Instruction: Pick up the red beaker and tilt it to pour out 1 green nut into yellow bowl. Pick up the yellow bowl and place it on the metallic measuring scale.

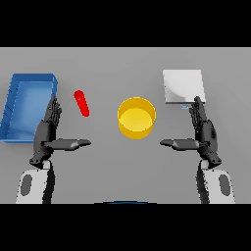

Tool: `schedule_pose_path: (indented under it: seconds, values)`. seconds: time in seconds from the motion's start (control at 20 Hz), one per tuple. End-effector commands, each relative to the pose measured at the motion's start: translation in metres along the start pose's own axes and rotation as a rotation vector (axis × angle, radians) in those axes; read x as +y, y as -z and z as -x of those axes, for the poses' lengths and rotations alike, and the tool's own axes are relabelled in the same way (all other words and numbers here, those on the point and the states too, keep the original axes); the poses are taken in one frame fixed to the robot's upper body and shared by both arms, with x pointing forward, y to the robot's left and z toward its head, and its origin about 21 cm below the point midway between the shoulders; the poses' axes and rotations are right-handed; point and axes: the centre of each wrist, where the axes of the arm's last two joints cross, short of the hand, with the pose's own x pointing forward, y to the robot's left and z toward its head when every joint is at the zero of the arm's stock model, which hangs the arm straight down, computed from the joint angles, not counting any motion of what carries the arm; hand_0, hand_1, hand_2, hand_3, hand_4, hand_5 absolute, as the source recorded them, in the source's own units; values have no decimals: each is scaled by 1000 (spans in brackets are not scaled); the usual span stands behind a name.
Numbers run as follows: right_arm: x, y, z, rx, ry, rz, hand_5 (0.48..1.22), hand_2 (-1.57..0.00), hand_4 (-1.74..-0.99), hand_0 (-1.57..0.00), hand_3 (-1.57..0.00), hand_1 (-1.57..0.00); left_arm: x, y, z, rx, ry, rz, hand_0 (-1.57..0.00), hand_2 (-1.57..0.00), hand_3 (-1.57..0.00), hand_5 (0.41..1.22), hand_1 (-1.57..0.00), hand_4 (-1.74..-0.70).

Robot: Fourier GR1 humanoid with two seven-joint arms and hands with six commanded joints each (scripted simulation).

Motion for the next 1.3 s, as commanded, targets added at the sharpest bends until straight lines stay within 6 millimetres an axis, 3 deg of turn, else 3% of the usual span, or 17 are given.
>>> schedule_pose_path:
  seconds: [0.0,0.25,0.4,0.75,1.0,1.25]
  values:
    - [-1,0,0,0,0,1,572,1,-1177,1,1,1,0,-1,0,-1,-1,-1,1,1,1,677,1,-1202]
    - [-12,0,0,6,-4,8,572,1,-1177,1,1,1,-2,-9,1,-7,-2,4,1,1,1,677,1,-1202]
    - [-13,-11,-7,-60,-208,-36,576,1,-1183,1,1,1,1,-29,-7,-53,122,72,1,1,1,677,1,-1203]
    - [-12,-18,-11,-88,-189,-73,597,1,-1244,1,1,1,-7,-29,-16,-15,165,87,1,1,1,653,1,-1173]
    - [-13,-15,-14,-99,-186,-96,624,1,-1292,1,1,1,-9,-14,-7,19,166,95,1,1,1,658,1,-1193]
    - [-17,-11,-13,-102,-178,-94,617,1,-1292,1,1,1,-13,23,1,41,194,73,1,1,1,659,1,-1211]
